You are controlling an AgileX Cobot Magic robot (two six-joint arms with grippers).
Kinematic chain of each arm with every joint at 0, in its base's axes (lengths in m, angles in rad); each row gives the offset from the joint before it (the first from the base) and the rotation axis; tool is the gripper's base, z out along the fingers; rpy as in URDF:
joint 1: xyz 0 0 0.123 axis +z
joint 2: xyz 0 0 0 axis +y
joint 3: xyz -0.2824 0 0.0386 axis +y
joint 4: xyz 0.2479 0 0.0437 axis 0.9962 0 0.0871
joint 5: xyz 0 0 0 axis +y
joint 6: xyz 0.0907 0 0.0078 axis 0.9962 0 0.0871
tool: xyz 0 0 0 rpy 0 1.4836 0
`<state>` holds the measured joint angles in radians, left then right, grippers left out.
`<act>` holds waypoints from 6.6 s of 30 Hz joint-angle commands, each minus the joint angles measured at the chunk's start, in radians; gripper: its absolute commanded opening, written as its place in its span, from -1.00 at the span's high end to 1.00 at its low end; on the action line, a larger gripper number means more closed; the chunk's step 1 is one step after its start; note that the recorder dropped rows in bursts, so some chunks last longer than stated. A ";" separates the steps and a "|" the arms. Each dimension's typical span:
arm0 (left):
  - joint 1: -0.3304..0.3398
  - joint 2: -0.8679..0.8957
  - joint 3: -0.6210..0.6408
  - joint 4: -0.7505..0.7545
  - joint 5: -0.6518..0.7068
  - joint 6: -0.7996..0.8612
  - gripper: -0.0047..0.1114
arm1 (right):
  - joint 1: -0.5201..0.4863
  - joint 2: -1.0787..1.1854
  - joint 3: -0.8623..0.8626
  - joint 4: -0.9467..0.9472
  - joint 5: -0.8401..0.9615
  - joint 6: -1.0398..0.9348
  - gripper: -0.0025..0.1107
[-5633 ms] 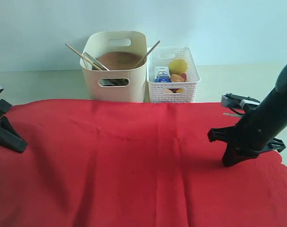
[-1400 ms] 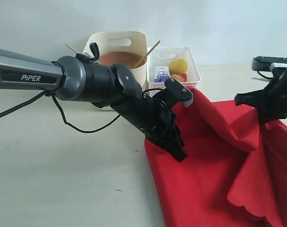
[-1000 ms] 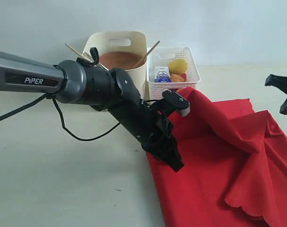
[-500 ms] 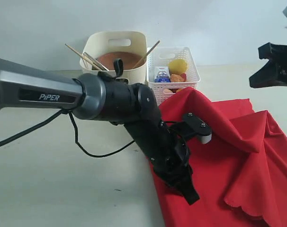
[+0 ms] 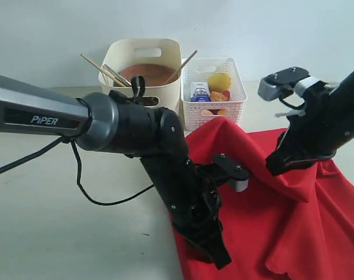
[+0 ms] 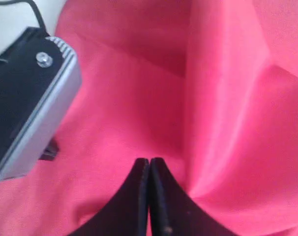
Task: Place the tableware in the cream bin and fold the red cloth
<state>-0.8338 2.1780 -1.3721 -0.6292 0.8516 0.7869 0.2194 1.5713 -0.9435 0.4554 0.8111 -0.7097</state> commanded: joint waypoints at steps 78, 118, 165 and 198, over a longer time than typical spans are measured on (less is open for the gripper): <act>0.139 -0.215 0.240 0.158 -0.503 -0.218 0.92 | 0.215 0.179 -0.005 -0.049 -0.143 0.293 0.96; 0.255 -0.234 0.240 0.113 -0.549 -0.222 0.92 | 0.222 -0.045 0.123 -0.086 -0.109 0.459 0.96; 0.159 -0.346 0.349 0.075 -0.415 -0.192 0.92 | -0.093 0.440 -0.242 -0.589 -0.501 0.915 0.96; 0.429 -1.518 0.637 0.629 -0.245 -0.681 0.92 | -0.093 0.053 0.081 -0.239 -0.053 0.555 -0.43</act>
<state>-0.4430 0.7383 -0.7786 -0.0147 0.6159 0.1379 0.1263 1.5770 -0.8663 0.1953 0.7802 -0.1460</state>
